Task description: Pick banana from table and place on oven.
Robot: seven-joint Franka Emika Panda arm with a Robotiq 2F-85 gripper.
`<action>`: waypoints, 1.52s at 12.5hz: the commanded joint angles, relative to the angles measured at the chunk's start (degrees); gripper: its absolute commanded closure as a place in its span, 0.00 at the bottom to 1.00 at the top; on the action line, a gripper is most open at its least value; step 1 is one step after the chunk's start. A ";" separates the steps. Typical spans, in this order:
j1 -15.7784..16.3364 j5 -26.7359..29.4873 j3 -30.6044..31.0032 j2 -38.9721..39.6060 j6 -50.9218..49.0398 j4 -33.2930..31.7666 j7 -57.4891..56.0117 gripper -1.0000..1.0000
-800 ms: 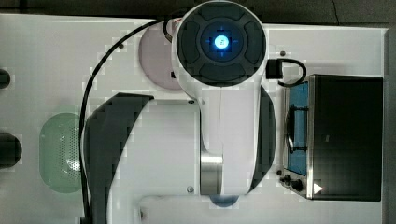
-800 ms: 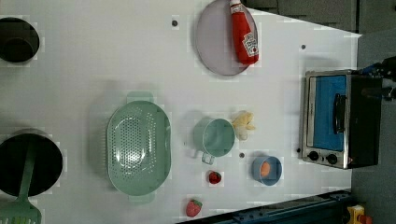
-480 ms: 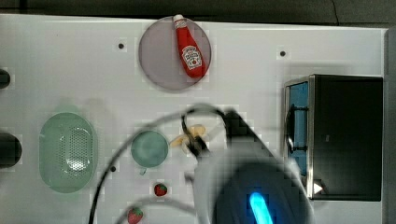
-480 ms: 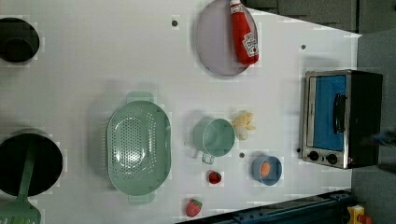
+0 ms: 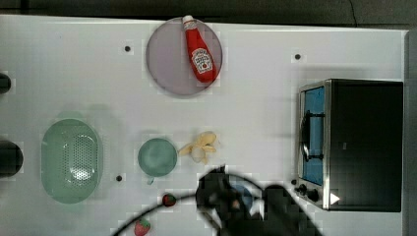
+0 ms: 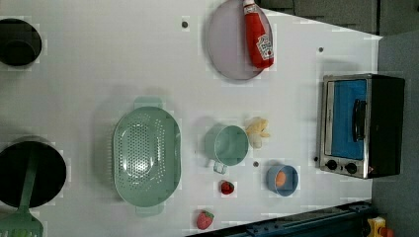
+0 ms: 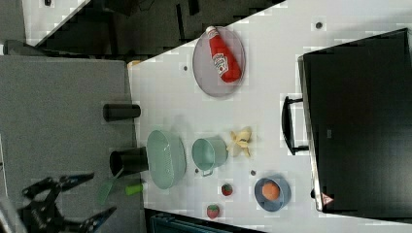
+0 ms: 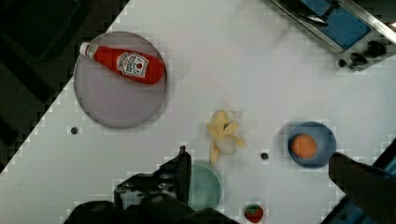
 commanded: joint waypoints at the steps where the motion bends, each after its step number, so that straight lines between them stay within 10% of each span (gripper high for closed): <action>1: -0.15 0.20 0.23 10.94 0.59 -4.80 2.23 0.00; 19: 0.51 0.25 5.47 46.75 54.58 -24.32 2.30 0.00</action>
